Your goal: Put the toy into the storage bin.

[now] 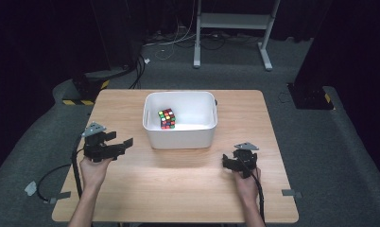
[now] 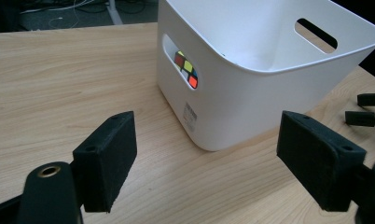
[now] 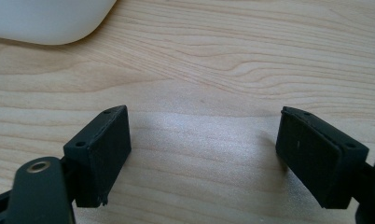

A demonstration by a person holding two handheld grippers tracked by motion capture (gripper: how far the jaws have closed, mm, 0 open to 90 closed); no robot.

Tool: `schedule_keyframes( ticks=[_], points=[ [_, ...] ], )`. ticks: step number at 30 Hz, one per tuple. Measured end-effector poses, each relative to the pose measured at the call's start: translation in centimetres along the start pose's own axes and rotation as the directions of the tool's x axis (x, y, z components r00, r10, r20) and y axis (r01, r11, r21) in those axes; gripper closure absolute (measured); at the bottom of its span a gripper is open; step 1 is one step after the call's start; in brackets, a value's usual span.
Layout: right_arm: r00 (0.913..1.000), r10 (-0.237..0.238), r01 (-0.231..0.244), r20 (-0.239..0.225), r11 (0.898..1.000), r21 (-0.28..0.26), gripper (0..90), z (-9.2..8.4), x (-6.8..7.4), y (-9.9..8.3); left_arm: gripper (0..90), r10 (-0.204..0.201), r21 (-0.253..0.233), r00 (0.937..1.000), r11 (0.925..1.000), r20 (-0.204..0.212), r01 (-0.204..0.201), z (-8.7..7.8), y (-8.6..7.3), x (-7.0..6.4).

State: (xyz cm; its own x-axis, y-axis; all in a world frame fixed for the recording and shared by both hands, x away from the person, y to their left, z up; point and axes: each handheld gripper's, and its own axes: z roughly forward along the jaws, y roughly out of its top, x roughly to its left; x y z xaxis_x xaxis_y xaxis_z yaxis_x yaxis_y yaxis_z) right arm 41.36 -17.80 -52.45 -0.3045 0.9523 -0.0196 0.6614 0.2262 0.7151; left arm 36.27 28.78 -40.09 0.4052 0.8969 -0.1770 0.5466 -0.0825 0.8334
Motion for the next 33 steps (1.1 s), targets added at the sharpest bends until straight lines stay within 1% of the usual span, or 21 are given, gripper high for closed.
schedule_keyframes(
  ticks=[6, 10, 12, 16, 21, 24, 27, 33],
  points=[
    [1.0000, 0.000, 0.000, 0.000, 1.000, 0.000, 17.6, 0.0, 0.0, 0.0, 20.5, -0.010, 0.001, 0.9999, 1.0000, -0.007, 0.010, 0.0, -0.6, 0.3],
    [1.0000, -0.001, 0.001, 0.000, 1.000, 0.000, 17.6, 0.0, 0.0, 0.0, 21.2, -0.007, -0.007, 0.9997, 1.0000, -0.021, 0.007, 0.0, -1.0, 0.3],
    [1.0000, -0.001, 0.001, 0.000, 1.000, 0.000, 17.6, 0.0, 0.0, 0.0, 21.2, -0.007, -0.006, 0.9997, 1.0000, -0.025, 0.007, 0.1, -1.2, 0.3],
    [1.0000, -0.001, 0.001, 0.000, 1.000, 0.000, 17.6, 0.0, 0.0, 0.0, 21.1, -0.020, 0.001, 0.9995, 0.9998, -0.026, 0.020, 0.2, -1.6, 0.5],
    [1.0000, -0.001, 0.001, 0.000, 1.000, 0.000, 17.6, 0.0, 0.0, 0.0, 21.1, -0.021, 0.001, 0.9991, 0.9998, -0.037, 0.021, 0.3, -2.0, 0.7],
    [1.0000, -0.001, 0.001, 0.000, 1.000, 0.000, 17.6, 0.0, 0.0, 0.0, 21.4, -0.021, 0.008, 0.9986, 0.9997, -0.048, 0.021, 0.6, -2.3, 0.7],
    [1.0000, -0.001, 0.001, 0.000, 1.000, 0.000, 17.6, 0.0, 0.0, 0.0, 21.8, -0.021, 0.013, 0.9986, 0.9997, -0.049, 0.022, 1.0, -2.7, 0.6],
    [1.0000, -0.001, 0.001, 0.000, 1.000, 0.000, 17.6, 0.0, 0.0, 0.0, 22.0, -0.012, 0.027, 0.9974, 0.9995, -0.071, 0.014, 1.6, -3.4, 0.6]
  ],
)
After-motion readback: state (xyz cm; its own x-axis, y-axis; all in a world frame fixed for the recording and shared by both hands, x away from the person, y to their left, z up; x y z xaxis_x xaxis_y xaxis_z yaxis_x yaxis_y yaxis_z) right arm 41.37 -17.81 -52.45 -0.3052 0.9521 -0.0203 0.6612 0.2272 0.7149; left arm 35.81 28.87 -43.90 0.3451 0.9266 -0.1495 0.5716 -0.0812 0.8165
